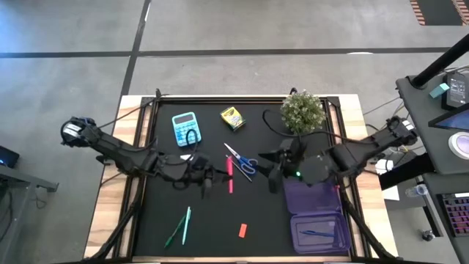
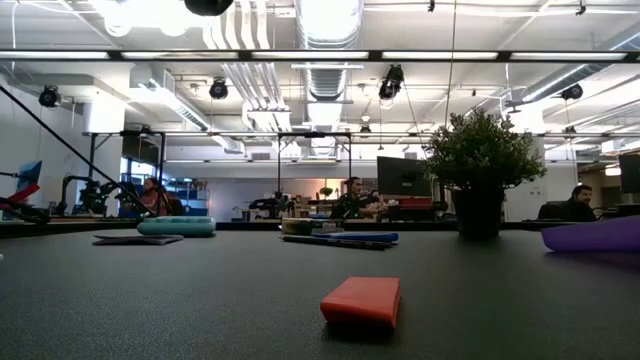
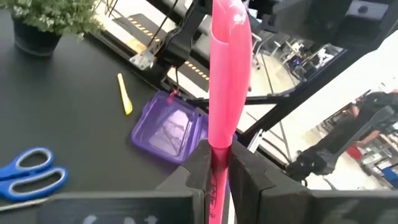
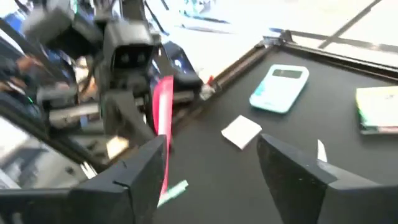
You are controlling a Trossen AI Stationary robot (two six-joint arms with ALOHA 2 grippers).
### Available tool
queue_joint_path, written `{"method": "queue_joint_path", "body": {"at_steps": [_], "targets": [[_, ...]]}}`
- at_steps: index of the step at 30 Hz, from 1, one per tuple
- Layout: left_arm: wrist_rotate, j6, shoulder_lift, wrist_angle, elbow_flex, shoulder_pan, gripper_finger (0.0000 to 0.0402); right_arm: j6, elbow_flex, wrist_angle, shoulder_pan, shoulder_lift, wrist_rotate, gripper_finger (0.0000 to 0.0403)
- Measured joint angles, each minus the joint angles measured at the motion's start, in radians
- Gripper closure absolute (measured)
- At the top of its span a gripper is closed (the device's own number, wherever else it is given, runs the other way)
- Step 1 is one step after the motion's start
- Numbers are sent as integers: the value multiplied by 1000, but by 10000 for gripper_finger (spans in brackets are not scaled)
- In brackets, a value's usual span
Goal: Pack school essentials
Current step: Put the pink pen into the supply box
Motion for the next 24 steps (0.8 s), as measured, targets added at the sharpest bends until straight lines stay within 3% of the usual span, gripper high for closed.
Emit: {"method": "queue_joint_path", "body": {"at_steps": [4, 10, 19, 24], "targets": [[1, -1, 20, 5, 35, 17, 384, -30, 0, 96, -58, 23, -81, 141], [0, -1, 40, 0, 66, 58, 384, -94, 7, 216, -97, 67, -101, 136], [1, 0, 45, 1, 85, 93, 384, -99, 46, 235, -132, 137, -114, 157], [3, 7, 45, 1, 85, 94, 384, -98, 78, 236, -154, 172, -115, 188]]}}
